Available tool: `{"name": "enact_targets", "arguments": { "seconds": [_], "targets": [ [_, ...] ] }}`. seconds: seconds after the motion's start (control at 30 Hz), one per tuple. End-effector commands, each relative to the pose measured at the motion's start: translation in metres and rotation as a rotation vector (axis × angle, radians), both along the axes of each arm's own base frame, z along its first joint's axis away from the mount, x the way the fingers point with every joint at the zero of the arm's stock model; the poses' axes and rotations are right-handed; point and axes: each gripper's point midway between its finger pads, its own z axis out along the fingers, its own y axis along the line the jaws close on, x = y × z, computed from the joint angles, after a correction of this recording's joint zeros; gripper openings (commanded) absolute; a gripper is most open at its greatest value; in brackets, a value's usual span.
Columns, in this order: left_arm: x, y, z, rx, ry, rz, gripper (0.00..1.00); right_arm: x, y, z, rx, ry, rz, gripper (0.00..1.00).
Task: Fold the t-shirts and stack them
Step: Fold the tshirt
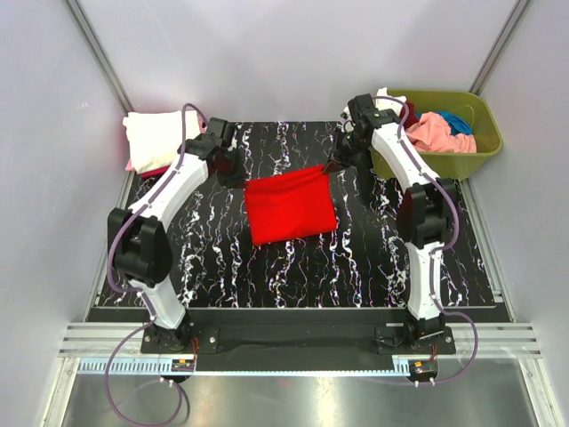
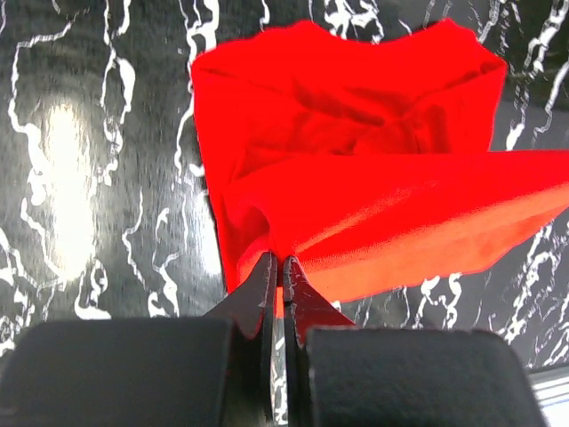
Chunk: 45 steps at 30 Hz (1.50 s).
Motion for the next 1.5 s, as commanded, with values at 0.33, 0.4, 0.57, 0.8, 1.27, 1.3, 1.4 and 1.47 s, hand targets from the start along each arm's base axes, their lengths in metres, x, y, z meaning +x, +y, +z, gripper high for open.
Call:
{"name": "enact_targets", "arguments": {
  "seconds": [0.33, 0.4, 0.57, 0.8, 1.27, 1.3, 1.4, 1.47],
  "targets": [
    [0.055, 0.009, -0.053, -0.024, 0.07, 0.001, 0.0, 0.049, -0.001, -0.042, 0.08, 0.054, -0.033, 0.0],
    [0.058, 0.012, -0.058, -0.026, 0.076, 0.009, 0.0, 0.054, -0.001, -0.052, 0.088, 0.069, -0.034, 0.0],
    [0.071, 0.022, -0.071, -0.017, 0.089, 0.038, 0.0, 0.067, 0.004, -0.066, 0.134, 0.077, -0.032, 0.23],
    [0.11, 0.023, -0.022, -0.014, 0.029, 0.014, 0.38, 0.098, -0.007, 0.0, 0.278, -0.061, -0.044, 0.76],
    [-0.006, -0.01, 0.042, -0.075, -0.133, -0.016, 0.6, -0.041, 0.004, 0.032, 0.361, -0.101, 0.102, 0.39],
    [-0.021, -0.014, 0.028, -0.08, -0.107, -0.028, 0.59, -0.055, 0.007, 0.014, 0.366, -0.052, 0.112, 0.34],
    [-0.04, -0.042, 0.004, -0.127, -0.078, -0.074, 0.56, -0.074, 0.02, -0.012, 0.367, 0.017, 0.153, 0.17],
    [-0.046, -0.058, -0.006, -0.166, -0.057, -0.093, 0.54, -0.076, 0.022, -0.028, 0.368, 0.046, 0.16, 0.12]
  ]
}}
